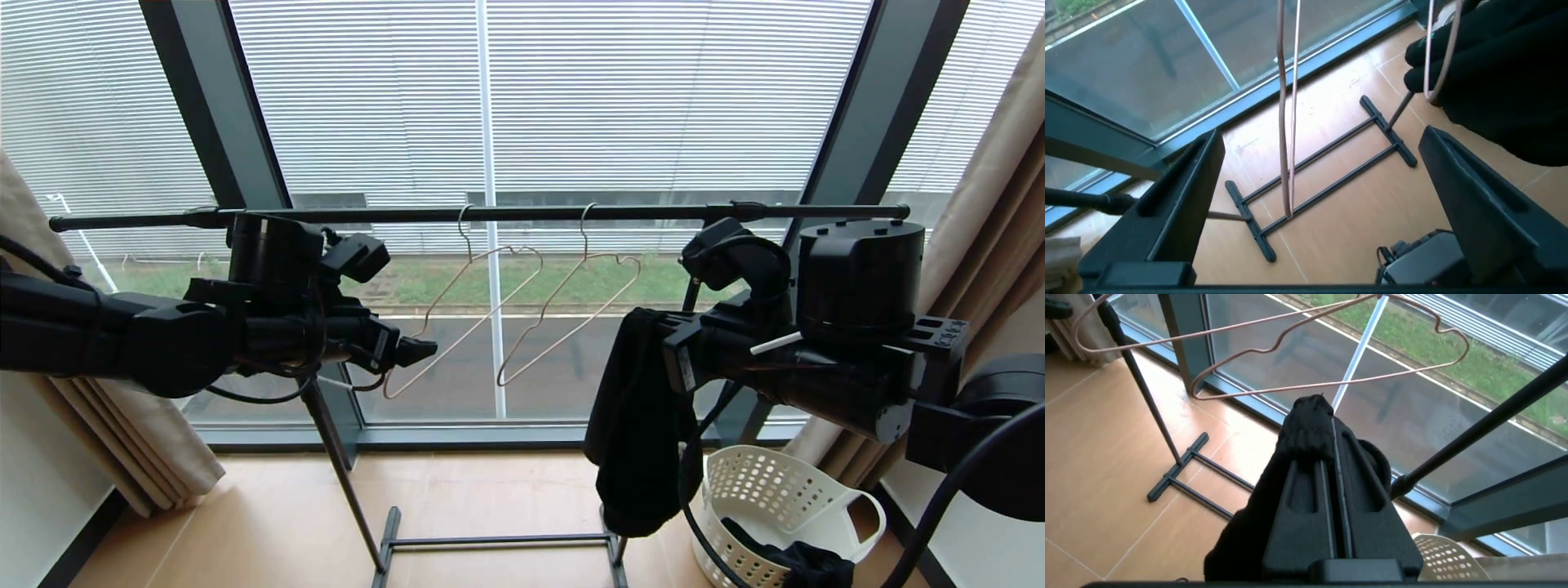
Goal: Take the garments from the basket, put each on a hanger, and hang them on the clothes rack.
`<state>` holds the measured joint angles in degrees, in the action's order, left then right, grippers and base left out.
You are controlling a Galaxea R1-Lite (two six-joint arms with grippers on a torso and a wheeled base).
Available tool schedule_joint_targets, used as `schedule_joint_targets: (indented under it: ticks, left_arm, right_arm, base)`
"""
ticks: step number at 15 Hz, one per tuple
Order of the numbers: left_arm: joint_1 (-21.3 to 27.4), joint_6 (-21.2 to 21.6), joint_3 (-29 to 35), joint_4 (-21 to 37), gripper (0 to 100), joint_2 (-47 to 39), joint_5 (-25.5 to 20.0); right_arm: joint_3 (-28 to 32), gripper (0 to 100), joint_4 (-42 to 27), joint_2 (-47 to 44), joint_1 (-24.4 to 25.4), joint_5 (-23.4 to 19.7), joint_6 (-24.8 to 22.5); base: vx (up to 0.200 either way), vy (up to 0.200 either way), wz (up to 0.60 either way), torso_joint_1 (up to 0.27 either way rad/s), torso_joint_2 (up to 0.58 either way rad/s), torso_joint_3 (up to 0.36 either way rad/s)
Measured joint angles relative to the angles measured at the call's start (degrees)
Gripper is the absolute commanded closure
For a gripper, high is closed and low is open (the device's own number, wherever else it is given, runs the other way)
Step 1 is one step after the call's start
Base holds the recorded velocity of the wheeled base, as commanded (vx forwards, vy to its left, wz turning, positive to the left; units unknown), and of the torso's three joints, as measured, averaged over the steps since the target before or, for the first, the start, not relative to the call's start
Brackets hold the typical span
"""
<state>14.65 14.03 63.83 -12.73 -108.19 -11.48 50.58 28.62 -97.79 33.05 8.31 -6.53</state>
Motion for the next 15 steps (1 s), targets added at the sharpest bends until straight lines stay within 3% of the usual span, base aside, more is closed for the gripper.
schedule_joint_targets:
  ticks: [5,13,14,15]
  left_arm:
    - [0.0,0.0,11.0,-0.1,0,-9.6,0.5]
    - [-0.3,-0.4,19.0,0.0,0,-18.5,2.1]
    - [-0.2,-0.5,19.6,0.0,100,-19.1,2.1]
    - [-0.1,-0.5,20.0,0.0,100,-19.6,2.1]
  right_arm:
    - [-0.4,100,0.1,0.7,0.0,0.0,0.0]
    - [-0.6,100,0.6,0.7,0.1,-0.1,-0.3]
    - [-0.7,100,0.6,0.7,0.1,-0.1,-0.3]
    - [-0.7,100,0.6,0.7,0.1,-0.1,-0.3]
  base:
    - [0.000,0.000,0.00,0.000,0.00,0.000]
    - [0.000,0.000,0.00,0.000,0.00,0.000]
    - [0.000,0.000,0.00,0.000,0.00,0.000]
    - [0.000,0.000,0.00,0.000,0.00,0.000]
